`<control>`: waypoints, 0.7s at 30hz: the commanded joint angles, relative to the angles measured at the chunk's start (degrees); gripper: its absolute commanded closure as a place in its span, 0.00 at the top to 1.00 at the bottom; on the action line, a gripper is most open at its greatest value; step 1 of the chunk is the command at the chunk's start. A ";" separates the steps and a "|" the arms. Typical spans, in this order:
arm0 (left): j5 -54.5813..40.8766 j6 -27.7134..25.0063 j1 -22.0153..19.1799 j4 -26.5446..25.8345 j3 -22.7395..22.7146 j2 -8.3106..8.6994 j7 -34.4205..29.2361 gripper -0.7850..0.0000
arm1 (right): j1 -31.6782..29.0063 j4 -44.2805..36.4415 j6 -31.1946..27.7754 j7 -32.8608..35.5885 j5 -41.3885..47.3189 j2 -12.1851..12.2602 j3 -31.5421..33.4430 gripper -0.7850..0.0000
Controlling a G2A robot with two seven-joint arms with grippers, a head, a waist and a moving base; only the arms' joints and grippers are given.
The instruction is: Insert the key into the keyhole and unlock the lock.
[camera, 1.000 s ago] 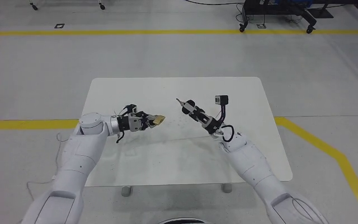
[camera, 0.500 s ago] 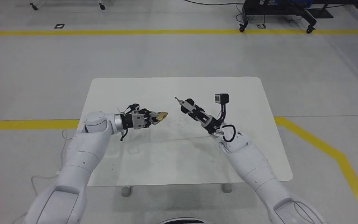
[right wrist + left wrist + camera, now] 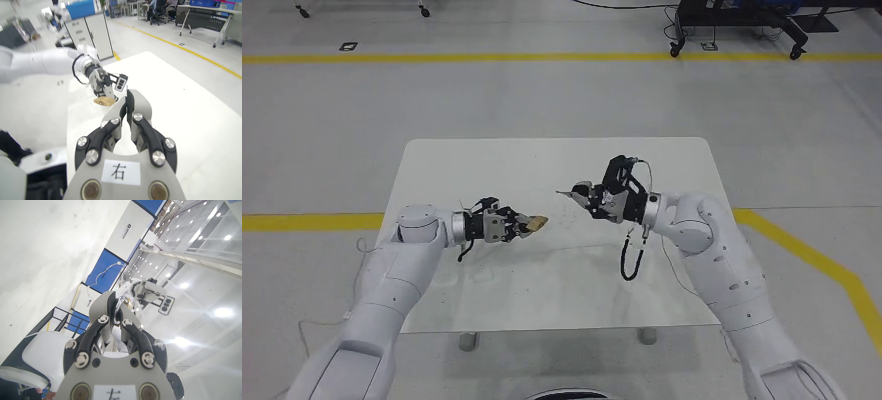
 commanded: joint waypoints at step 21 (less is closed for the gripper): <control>0.64 1.39 0.07 -4.06 1.84 -0.08 8.24 0.00 | -7.60 -20.75 5.23 -0.73 -45.55 2.17 -9.32 0.00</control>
